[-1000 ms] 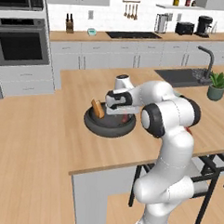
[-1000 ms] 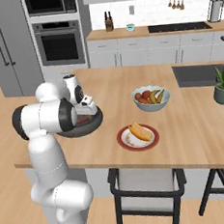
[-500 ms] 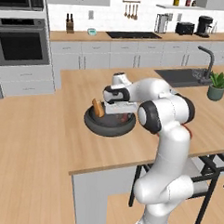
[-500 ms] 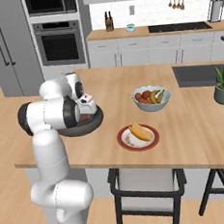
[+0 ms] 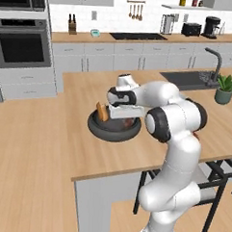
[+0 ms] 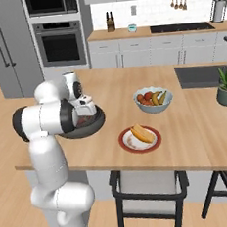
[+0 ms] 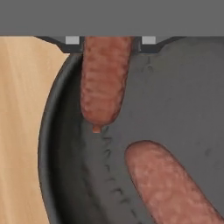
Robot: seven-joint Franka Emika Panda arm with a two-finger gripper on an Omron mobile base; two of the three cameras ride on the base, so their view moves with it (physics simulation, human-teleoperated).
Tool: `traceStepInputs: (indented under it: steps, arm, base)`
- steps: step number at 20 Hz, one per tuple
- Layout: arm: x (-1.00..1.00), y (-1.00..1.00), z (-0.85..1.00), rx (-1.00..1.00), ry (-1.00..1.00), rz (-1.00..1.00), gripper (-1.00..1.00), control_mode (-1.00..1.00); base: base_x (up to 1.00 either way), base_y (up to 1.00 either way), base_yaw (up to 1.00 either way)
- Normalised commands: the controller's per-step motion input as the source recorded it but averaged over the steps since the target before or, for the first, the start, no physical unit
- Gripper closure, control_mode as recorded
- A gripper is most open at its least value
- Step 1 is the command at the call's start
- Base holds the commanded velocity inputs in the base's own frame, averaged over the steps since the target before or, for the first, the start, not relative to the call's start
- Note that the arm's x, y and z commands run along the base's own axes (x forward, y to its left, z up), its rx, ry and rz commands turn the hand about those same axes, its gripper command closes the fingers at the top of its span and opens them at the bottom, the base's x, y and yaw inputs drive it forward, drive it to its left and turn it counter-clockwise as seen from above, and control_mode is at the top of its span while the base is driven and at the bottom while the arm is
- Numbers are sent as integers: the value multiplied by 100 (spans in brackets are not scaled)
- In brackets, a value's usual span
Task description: Place one bun and one sausage from the bowl on each plate.
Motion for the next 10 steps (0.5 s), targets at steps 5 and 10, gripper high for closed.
traceStepInputs:
  steps: [5, 10]
  arm:
    - [-48, -4, 100, 12, -17, 0, 100, -100]
    - [-72, -59, 98, 9, -11, 0, 100, -100]
  base:
    - [0, 0, 0]
    - [0, 0, 0]
